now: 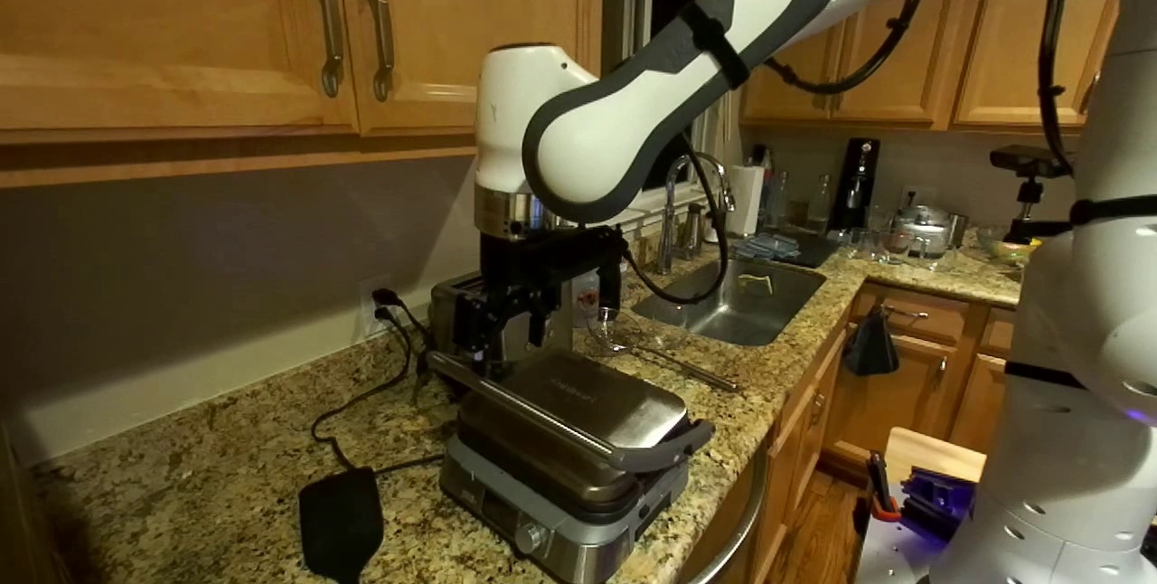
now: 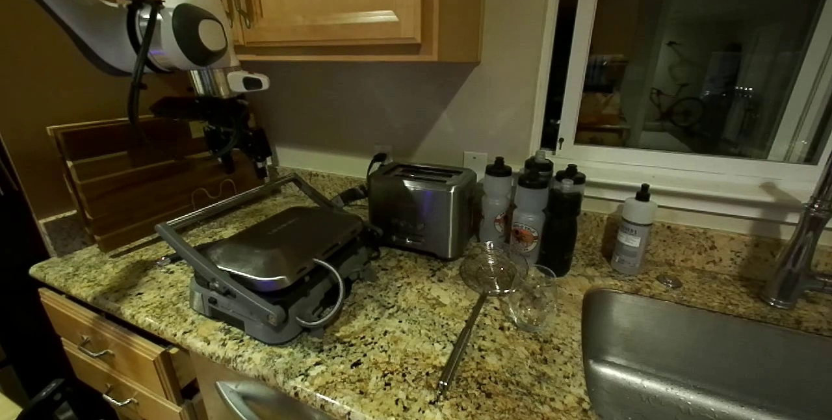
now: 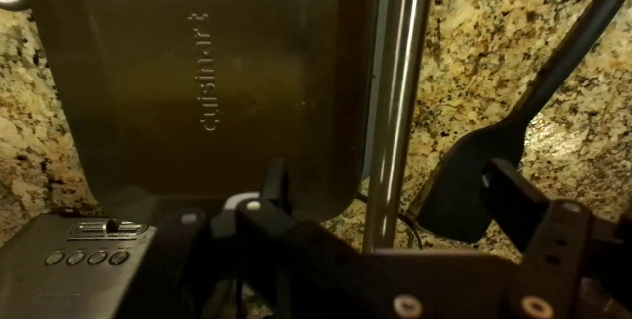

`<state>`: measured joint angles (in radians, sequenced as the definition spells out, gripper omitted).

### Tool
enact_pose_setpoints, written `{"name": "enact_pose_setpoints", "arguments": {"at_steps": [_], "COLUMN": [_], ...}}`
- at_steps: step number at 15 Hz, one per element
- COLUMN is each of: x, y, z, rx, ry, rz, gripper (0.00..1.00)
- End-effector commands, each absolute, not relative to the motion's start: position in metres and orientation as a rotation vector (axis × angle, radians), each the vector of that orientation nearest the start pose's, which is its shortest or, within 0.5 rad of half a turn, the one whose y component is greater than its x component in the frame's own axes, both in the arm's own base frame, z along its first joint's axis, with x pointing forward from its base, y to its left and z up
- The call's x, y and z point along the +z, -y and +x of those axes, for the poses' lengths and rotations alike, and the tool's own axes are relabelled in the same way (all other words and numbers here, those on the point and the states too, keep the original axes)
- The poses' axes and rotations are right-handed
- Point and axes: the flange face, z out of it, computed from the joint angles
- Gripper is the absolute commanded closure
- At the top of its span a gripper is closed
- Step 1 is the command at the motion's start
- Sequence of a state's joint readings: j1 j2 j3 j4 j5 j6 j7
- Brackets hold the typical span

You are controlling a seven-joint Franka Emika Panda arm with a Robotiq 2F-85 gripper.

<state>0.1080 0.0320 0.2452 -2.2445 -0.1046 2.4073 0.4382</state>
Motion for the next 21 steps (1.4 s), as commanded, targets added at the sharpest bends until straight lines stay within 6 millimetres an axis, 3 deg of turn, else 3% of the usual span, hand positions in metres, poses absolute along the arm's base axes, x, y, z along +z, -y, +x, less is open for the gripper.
{"name": "enact_pose_setpoints", "arguments": {"at_steps": [1,9,10,13,21], "x": [0.348,0.302,0.297,0.292,0.303], "y": [-0.192,-0.194,-0.193,-0.193,-0.198], "z": [0.521,0.533,0.533,0.534,0.540], "rx": [-0.215,-0.083,-0.068,-0.061,-0.108], "ry": [0.020,0.036,0.043,0.056,0.070], "rz": [-3.144,-3.145,-3.143,-3.135,-3.122], "gripper": [0.00,0.01,0.23,0.35,0.89]}}
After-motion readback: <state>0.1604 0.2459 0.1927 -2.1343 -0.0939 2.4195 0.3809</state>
